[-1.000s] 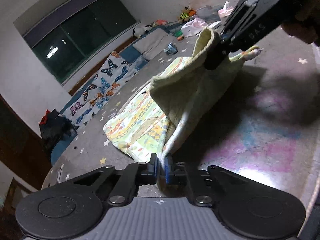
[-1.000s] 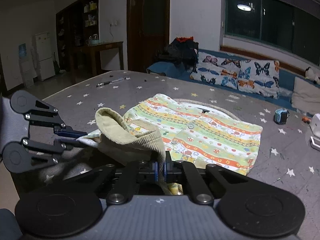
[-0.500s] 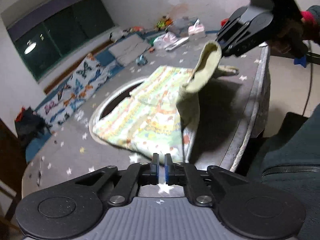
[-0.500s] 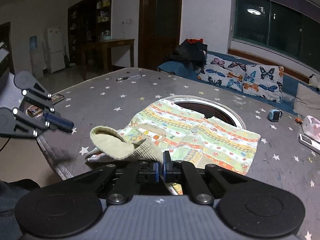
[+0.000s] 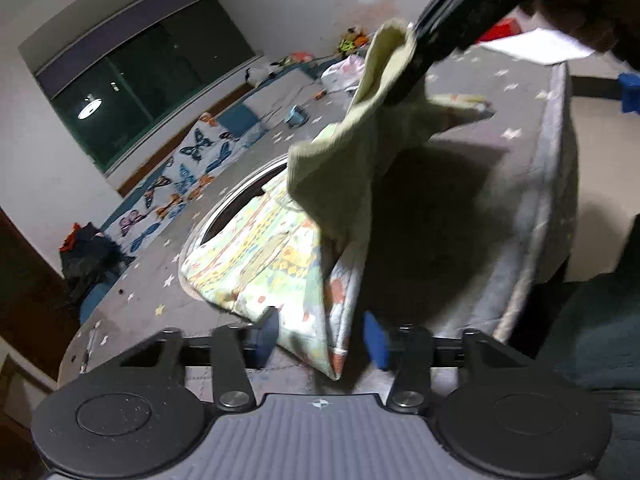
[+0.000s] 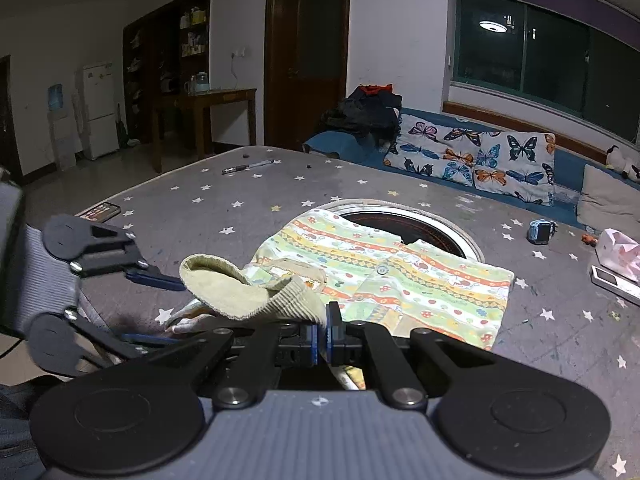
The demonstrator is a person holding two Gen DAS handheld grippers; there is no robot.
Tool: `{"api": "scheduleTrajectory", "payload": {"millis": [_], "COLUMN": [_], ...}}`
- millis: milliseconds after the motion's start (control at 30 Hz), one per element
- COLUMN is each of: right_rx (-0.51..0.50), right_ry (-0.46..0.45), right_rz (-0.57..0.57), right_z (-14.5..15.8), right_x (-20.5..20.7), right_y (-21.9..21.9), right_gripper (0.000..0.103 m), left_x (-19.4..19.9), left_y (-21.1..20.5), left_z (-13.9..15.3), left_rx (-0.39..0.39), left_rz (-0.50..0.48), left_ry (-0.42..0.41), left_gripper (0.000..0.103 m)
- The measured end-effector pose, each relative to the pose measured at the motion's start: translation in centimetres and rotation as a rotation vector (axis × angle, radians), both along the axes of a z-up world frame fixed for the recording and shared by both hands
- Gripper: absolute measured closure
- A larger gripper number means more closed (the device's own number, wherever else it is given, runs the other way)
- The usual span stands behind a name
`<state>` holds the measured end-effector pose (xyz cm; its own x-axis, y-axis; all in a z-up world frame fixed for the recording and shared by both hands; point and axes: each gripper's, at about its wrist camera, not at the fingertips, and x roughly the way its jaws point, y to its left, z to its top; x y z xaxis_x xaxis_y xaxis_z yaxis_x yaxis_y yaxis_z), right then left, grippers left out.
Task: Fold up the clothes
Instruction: 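Lift the hem with both grippers and fold it toward the collar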
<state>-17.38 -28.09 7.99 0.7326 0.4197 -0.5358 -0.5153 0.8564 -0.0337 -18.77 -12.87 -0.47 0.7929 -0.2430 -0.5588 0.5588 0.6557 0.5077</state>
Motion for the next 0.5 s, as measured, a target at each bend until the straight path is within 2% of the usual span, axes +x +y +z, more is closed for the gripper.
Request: {"api": "scheduleTrajectory", "payload": {"millis": [67,100,200,333,500], "right_rx": [-0.001,-0.001,0.007,-0.004,-0.052], "right_ry": [-0.008,-0.013,-0.013,-0.002,0.018], "right_rz": [0.000,0.002,0.025,0.097,0.161], "right_z": [0.0,0.0,0.5,1.9,2.9], "right_x": [-0.3,-0.5,-1.7,-4.0,-4.9], "right_y": [-0.1,-0.1,-0.4,-0.4,0.4], "right_gripper": [0.100,0.100,0.100,0.100,0.100], "left_x": [-0.3,-0.4,-2.1,-5.0,-4.3], "left_y": [0.4,0.7,1.7,3.1,3.6], "left_z": [0.3,0.5,2.2,5.1,6.8], "left_rx": [0.005,0.007,0.016,0.036,0.037], "left_rz": [-0.017,-0.026,-0.074,-0.157,-0.179], "left_ry": [-0.002,-0.002,0.008,0.090,0.163], "left_gripper": [0.095,0.097,0.098,0.097,0.097]}}
